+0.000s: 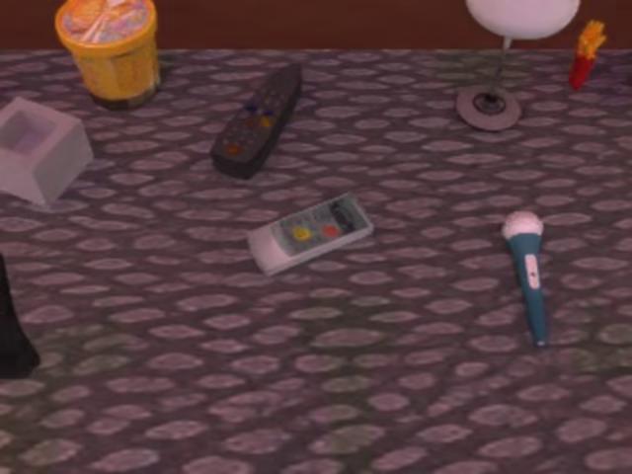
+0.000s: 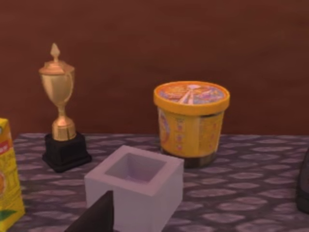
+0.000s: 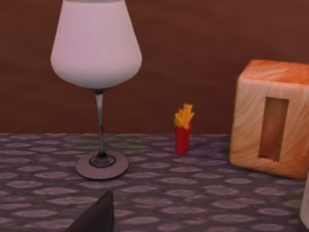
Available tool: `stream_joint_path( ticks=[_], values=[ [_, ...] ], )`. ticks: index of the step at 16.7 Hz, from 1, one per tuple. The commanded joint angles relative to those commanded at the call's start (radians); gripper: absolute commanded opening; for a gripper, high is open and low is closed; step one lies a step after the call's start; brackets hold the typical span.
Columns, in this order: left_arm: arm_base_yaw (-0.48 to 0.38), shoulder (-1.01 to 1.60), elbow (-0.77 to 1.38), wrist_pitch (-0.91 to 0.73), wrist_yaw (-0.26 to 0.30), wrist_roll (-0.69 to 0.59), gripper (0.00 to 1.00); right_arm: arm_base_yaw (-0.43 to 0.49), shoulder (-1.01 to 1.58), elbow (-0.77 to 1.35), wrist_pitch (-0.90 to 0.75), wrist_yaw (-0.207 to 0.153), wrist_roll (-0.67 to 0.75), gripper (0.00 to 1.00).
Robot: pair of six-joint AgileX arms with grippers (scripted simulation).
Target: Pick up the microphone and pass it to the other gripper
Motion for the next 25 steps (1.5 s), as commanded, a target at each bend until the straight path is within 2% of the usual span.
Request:
stream_joint_path(
  ticks=[4, 8, 19, 25],
  values=[
    [0.000, 0.000, 0.000, 0.000, 0.000, 0.000, 1.00, 0.009, 0.031, 0.029, -0.019, 0.000, 0.009, 1.00],
    [0.000, 0.000, 0.000, 0.000, 0.000, 0.000, 1.00, 0.053, 0.222, 0.185, -0.125, 0.006, 0.058, 1.00],
    [0.000, 0.000, 0.000, 0.000, 0.000, 0.000, 1.00, 0.249, 1.309, 0.833, -0.631, 0.031, 0.270, 1.00],
    [0.000, 0.000, 0.000, 0.000, 0.000, 0.000, 1.00, 0.332, 1.711, 1.116, -0.822, 0.036, 0.359, 1.00]
  ],
)
